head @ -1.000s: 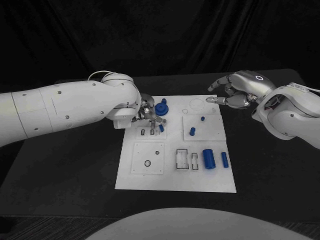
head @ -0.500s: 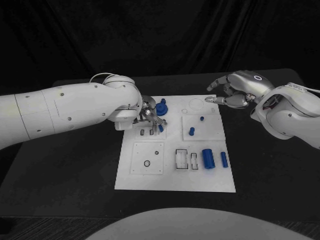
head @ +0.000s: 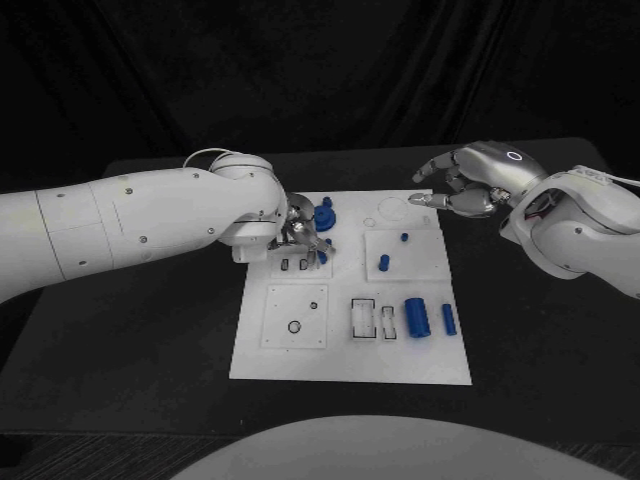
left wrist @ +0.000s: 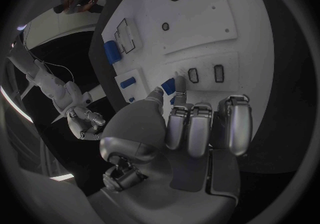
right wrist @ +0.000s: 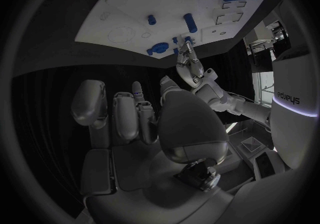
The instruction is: Assemble the parts on the task board
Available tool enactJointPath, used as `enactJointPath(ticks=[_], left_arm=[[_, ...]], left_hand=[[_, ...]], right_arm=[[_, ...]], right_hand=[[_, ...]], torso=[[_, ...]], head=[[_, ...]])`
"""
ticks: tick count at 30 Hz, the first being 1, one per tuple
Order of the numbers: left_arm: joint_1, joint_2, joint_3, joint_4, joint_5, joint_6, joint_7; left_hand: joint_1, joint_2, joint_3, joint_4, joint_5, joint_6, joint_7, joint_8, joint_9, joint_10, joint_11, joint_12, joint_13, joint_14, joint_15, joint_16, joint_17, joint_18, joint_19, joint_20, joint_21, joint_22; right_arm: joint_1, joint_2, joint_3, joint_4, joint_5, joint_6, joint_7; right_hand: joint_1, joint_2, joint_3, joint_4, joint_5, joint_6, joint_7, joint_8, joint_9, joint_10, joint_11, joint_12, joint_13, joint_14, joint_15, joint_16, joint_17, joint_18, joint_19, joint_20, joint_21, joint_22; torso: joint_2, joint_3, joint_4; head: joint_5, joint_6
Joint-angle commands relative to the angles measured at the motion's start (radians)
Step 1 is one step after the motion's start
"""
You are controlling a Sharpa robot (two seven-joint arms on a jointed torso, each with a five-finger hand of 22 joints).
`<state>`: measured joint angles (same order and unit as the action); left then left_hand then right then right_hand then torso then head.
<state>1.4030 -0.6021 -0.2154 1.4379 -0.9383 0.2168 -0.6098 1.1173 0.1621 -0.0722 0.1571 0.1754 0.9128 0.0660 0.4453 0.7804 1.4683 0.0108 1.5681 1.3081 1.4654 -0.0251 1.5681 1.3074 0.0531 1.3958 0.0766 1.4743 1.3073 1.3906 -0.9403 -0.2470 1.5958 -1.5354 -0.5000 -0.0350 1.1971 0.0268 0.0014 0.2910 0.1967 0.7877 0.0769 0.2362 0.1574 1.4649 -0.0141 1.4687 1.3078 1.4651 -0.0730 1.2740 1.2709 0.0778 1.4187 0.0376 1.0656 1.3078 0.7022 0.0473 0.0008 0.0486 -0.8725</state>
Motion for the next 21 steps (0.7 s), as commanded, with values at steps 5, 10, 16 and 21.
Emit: enactJointPath(ticks=[5,10,16,21], left_arm=[[-0.003,0.006,0.001,-0.002,0.002,0.011,0.023],[-0.004,0.007,0.001,-0.004,0.002,0.01,0.026],[-0.005,0.007,0.001,-0.005,0.002,0.01,0.028],[-0.006,0.005,0.001,-0.006,0.002,0.009,0.028]], left_hand=[[0.027,-0.011,0.025,-0.027,0.014,0.009,-0.005,-0.017,0.007,0.102,-0.009,0.003,0.263,0.105,-0.012,0.003,0.263,-0.003,-0.009,0.001,-0.007,0.12],[0.043,-0.015,0.047,-0.048,0.021,0.012,-0.008,-0.027,0.012,0.102,-0.012,0.003,0.263,0.105,-0.014,0.003,0.263,-0.003,-0.007,-0.002,-0.008,0.122],[0.056,-0.019,0.074,-0.07,0.03,0.016,-0.011,-0.037,0.018,0.102,-0.015,0.003,0.263,0.105,-0.017,0.003,0.263,-0.004,-0.005,-0.004,-0.01,0.124],[0.06,-0.022,0.087,-0.079,0.037,0.017,-0.012,-0.042,0.02,0.102,-0.016,0.003,0.263,0.105,-0.018,0.003,0.263,-0.003,-0.005,-0.005,-0.011,0.124]], right_arm=[[-0.003,0.001,0.001,0.0,-0.006,-0.01,0.0],[-0.003,0.002,0.001,-0.002,-0.006,-0.01,-0.001],[-0.003,0.004,0.001,-0.005,-0.006,-0.008,-0.002],[-0.003,0.005,0.001,-0.007,-0.006,-0.006,-0.004]], right_hand=[[0.001,0.01,-0.005,0.001,0.002,0.009,-0.001,0.002,-0.002,0.001,-0.003,-0.004,0.109,0.035,-0.004,0.005,0.0,0.012,0.002,-0.002,0.002,0.145],[0.001,0.011,-0.005,0.001,0.003,0.01,-0.001,0.002,-0.002,0.001,-0.003,-0.005,0.108,0.035,-0.004,0.003,-0.002,0.012,0.001,-0.002,0.0,0.144],[0.002,0.012,-0.004,0.0,0.004,0.01,0.0,0.002,-0.003,0.001,-0.003,-0.005,0.107,0.035,-0.004,0.002,-0.003,0.013,0.0,-0.002,-0.003,0.144],[0.017,0.022,-0.001,-0.002,0.041,0.013,0.001,-0.001,-0.011,-0.001,-0.002,-0.008,0.104,0.034,-0.003,-0.001,-0.006,0.013,0.0,-0.001,-0.008,0.143]], torso=[[0.0,0.0004,0.0005],[-0.001,0.0009,0.0008],[-0.001,0.0008,-0.0002],[-0.001,0.0012,-0.0003]], head=[[-0.001,0.0],[-0.003,0.0],[-0.002,0.0],[-0.003,0.0]])
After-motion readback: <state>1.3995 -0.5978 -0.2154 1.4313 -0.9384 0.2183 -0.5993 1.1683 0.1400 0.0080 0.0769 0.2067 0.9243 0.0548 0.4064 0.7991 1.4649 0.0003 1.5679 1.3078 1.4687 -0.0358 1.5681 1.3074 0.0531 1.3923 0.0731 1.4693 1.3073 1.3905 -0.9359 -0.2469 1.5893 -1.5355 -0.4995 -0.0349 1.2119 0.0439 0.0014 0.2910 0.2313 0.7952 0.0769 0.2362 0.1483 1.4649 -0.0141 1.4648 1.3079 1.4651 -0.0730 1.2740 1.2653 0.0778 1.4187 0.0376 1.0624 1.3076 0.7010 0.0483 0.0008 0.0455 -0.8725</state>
